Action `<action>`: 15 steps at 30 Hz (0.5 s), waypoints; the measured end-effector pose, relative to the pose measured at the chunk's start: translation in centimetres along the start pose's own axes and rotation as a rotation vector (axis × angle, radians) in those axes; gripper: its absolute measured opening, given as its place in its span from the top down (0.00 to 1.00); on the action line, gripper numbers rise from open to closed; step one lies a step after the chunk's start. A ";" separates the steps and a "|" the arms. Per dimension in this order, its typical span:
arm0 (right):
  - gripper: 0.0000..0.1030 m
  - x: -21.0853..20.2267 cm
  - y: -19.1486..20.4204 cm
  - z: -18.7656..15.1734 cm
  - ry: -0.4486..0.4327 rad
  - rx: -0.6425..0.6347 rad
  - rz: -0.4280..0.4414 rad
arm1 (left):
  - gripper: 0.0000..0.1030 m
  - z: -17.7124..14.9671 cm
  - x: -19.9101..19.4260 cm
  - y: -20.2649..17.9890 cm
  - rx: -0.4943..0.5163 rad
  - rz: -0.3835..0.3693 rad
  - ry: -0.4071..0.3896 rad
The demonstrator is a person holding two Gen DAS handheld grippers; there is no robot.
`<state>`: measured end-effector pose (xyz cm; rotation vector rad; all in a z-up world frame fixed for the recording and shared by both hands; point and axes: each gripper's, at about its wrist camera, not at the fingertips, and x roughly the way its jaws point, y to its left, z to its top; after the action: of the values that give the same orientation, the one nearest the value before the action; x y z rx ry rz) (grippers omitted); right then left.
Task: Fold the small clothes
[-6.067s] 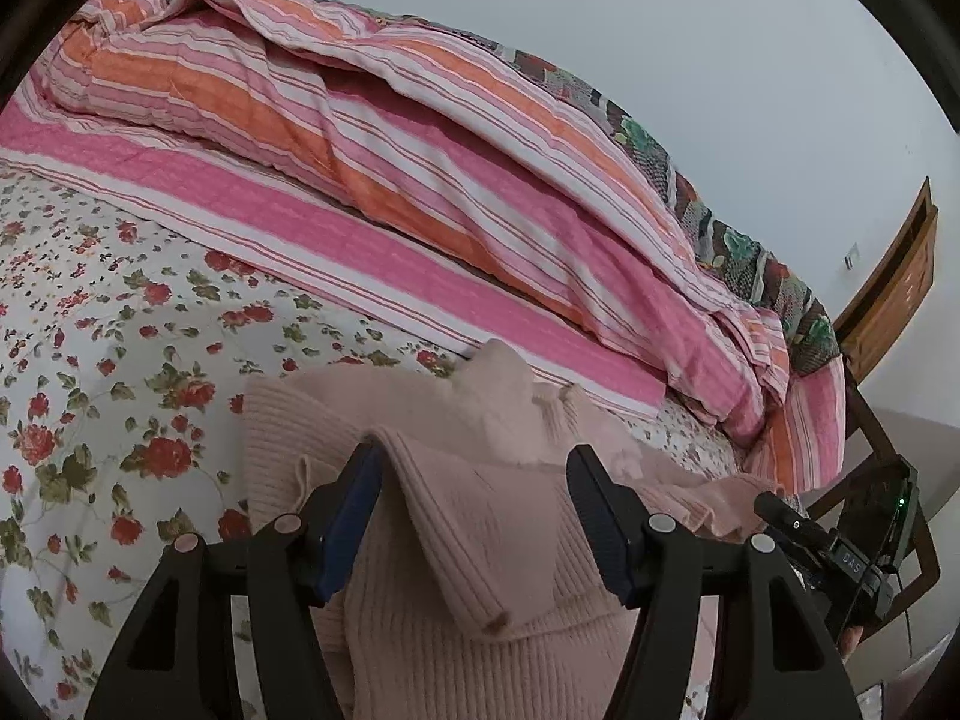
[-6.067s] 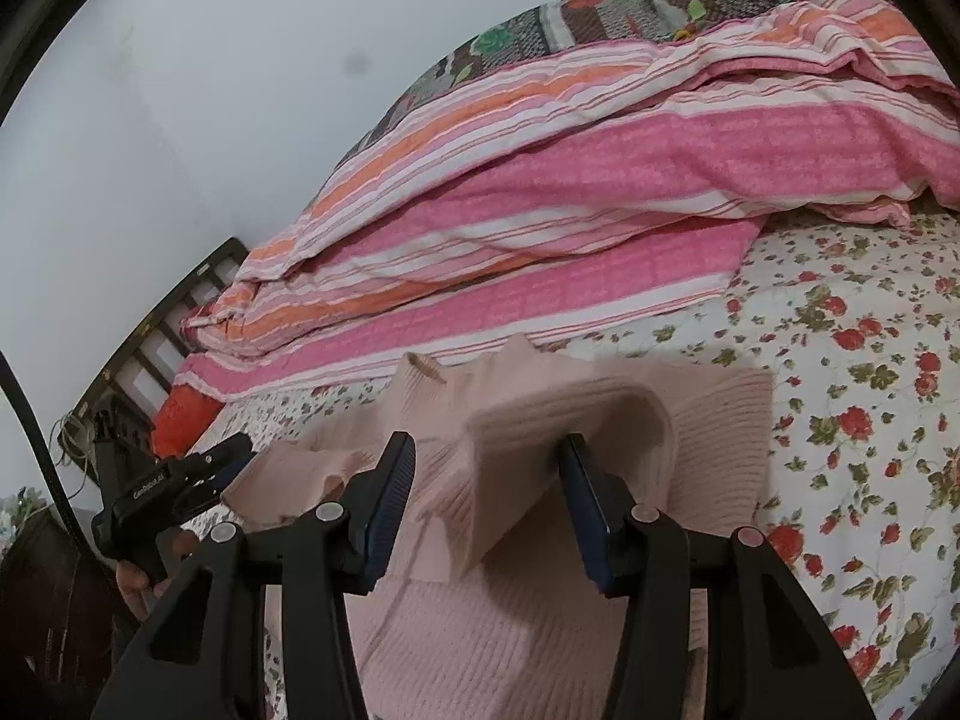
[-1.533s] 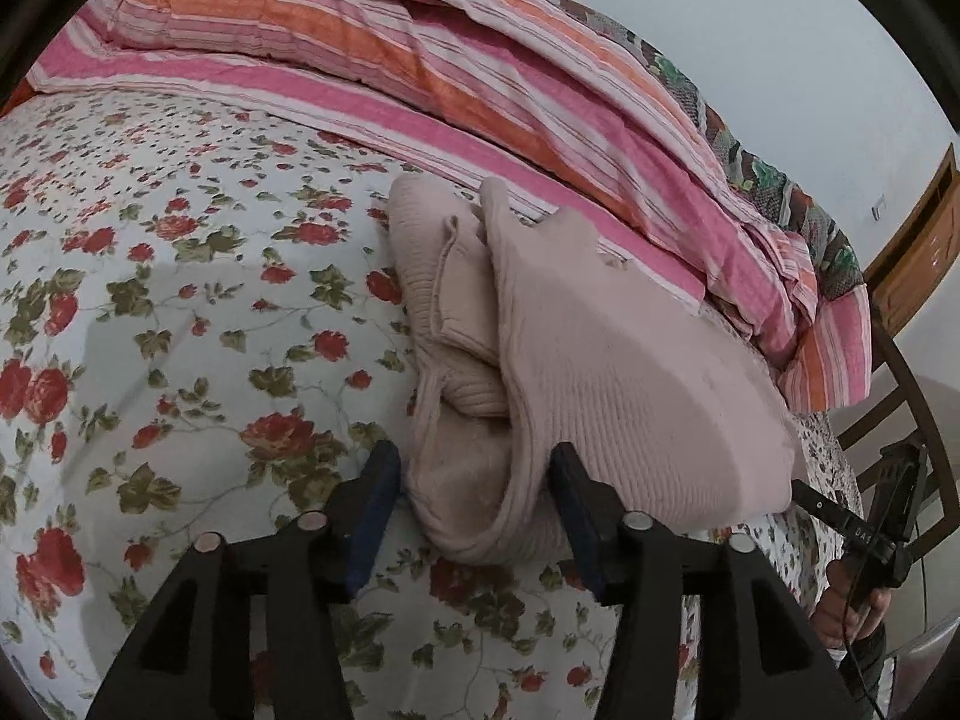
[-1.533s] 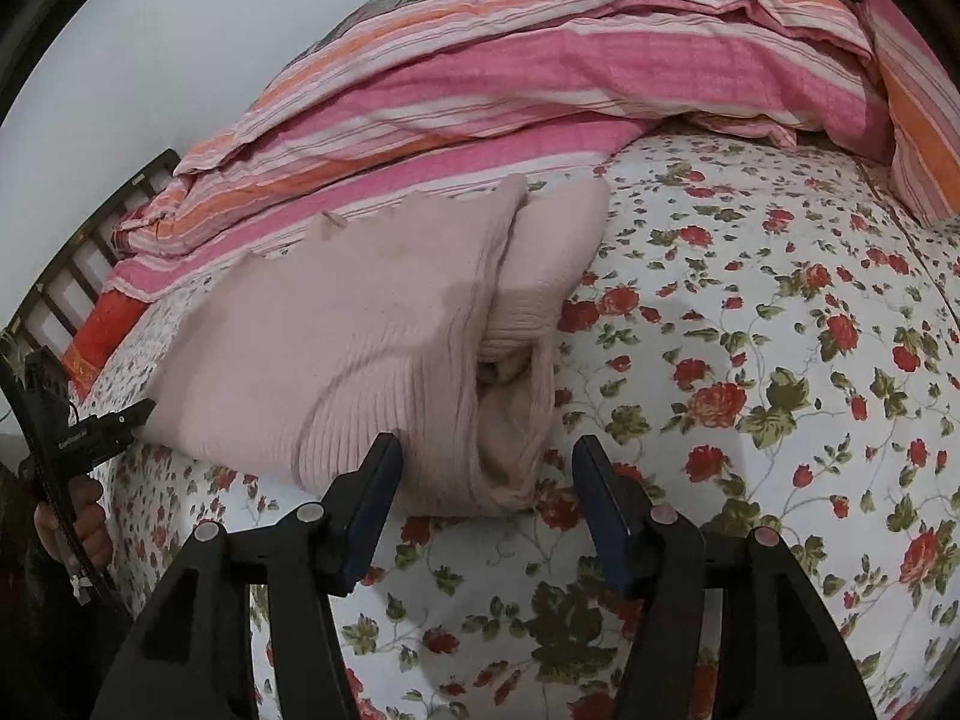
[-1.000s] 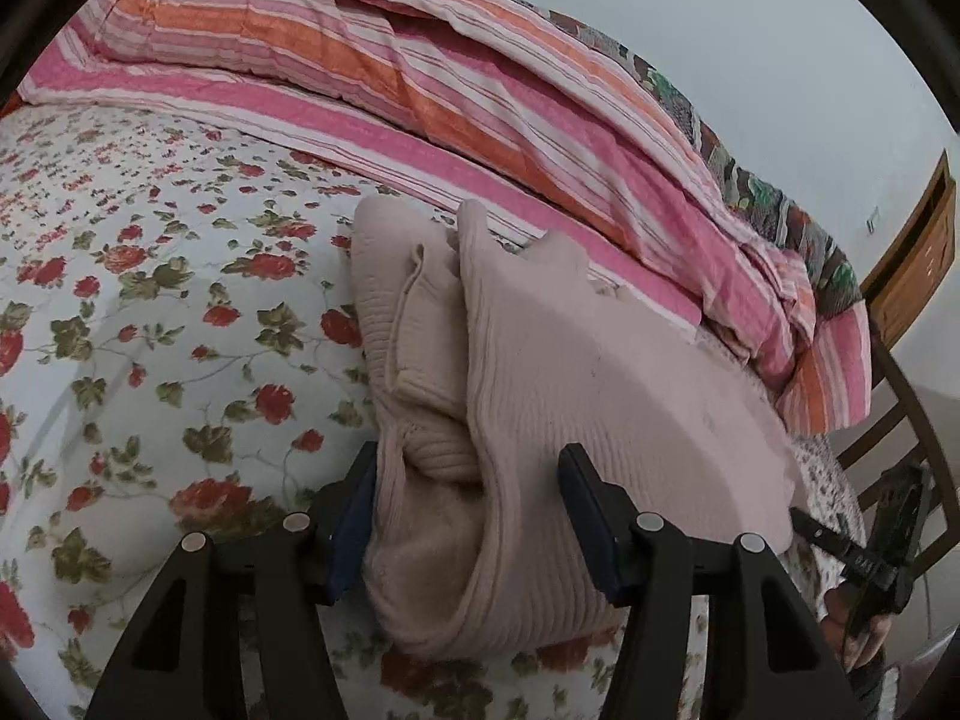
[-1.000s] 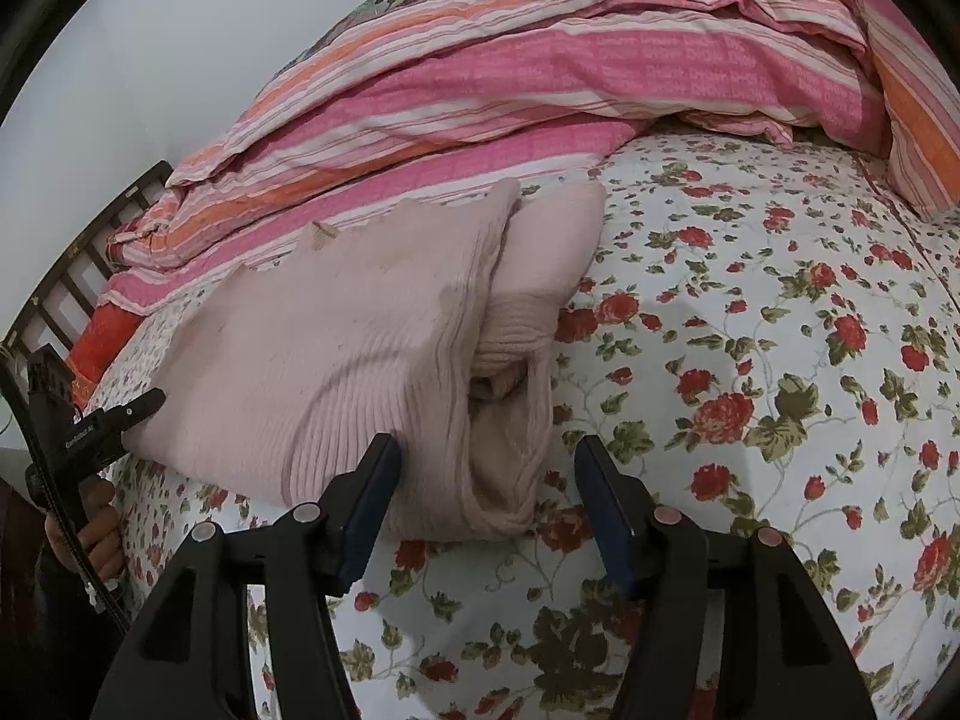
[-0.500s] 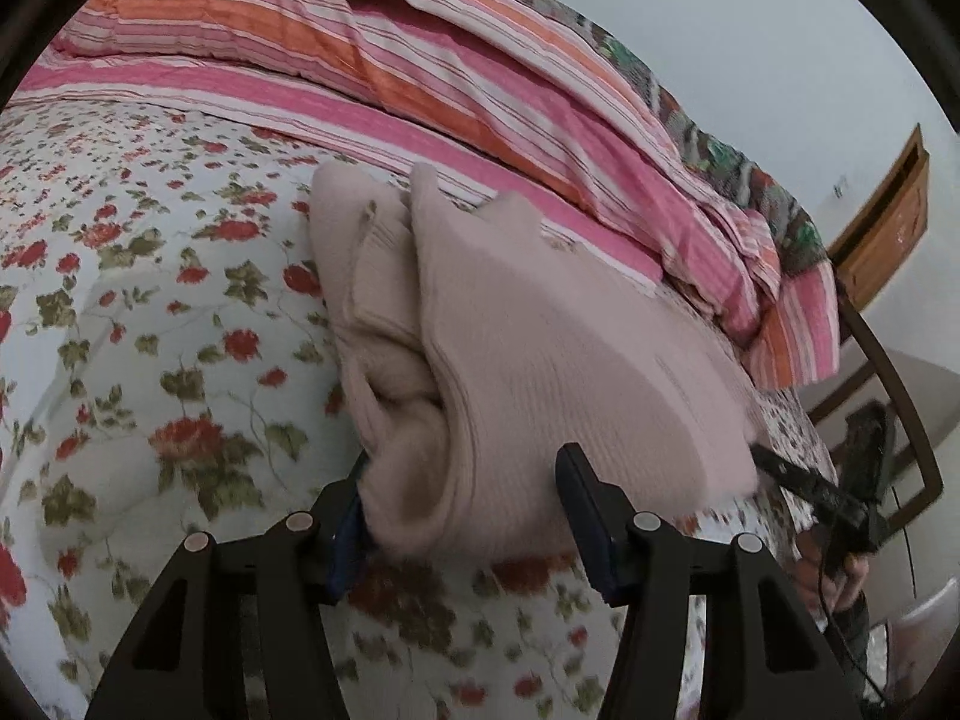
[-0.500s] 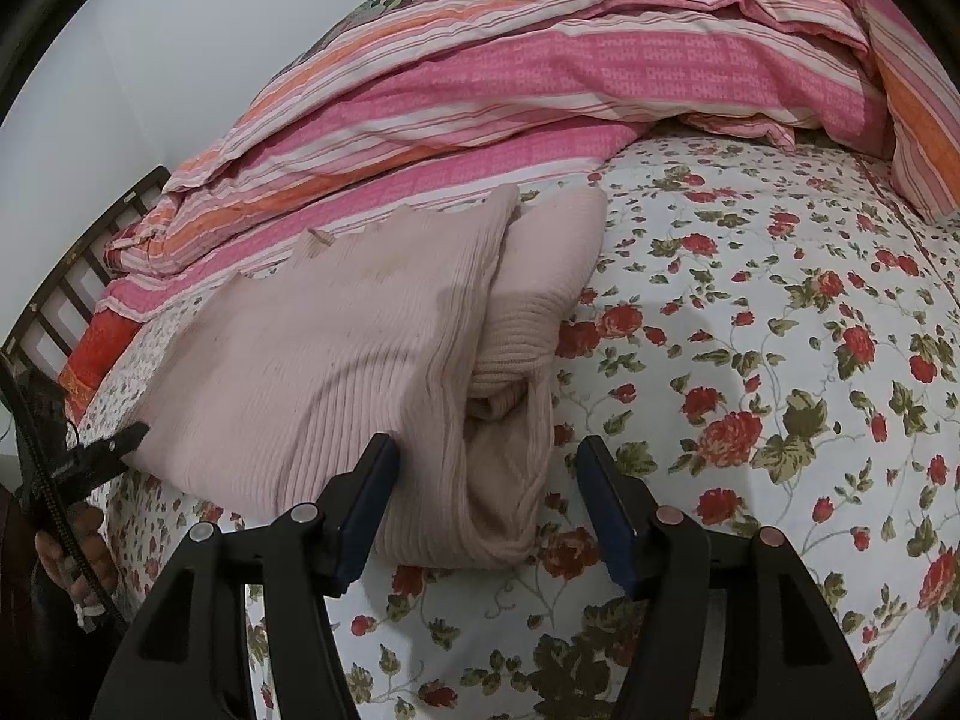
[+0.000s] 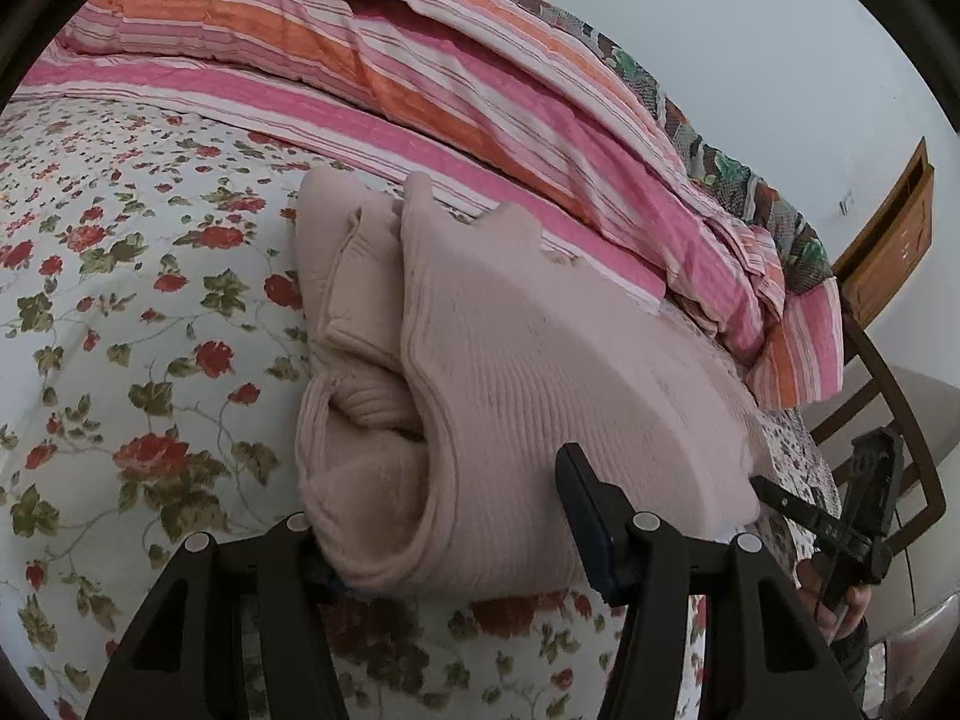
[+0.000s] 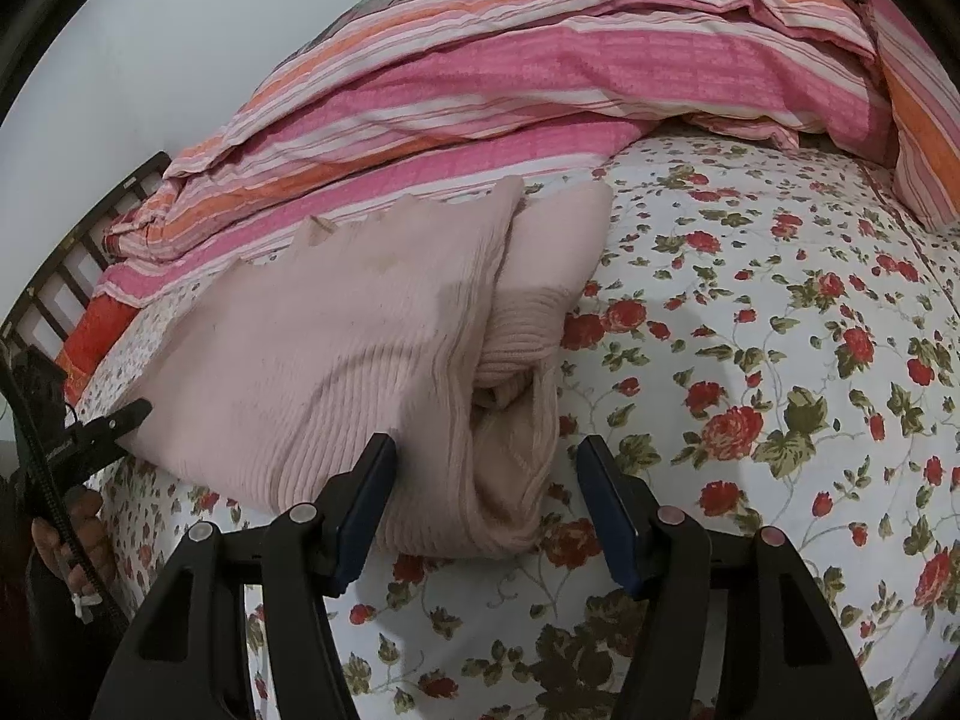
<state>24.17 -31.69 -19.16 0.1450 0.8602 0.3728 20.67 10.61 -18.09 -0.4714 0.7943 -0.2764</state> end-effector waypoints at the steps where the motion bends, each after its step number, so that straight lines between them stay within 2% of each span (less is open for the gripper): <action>1: 0.40 0.0 -0.1 0.0 0.001 0.001 0.002 | 0.48 0.0 0.1 -0.1 0.002 0.004 -0.007; 15: 0.38 1.5 -0.2 1.2 0.001 0.100 0.002 | 0.48 0.6 0.3 0.7 -0.027 -0.019 -0.019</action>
<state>25.98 -31.33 -19.51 0.2381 0.8805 0.3316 21.33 11.25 -18.23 -0.5068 0.7763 -0.2788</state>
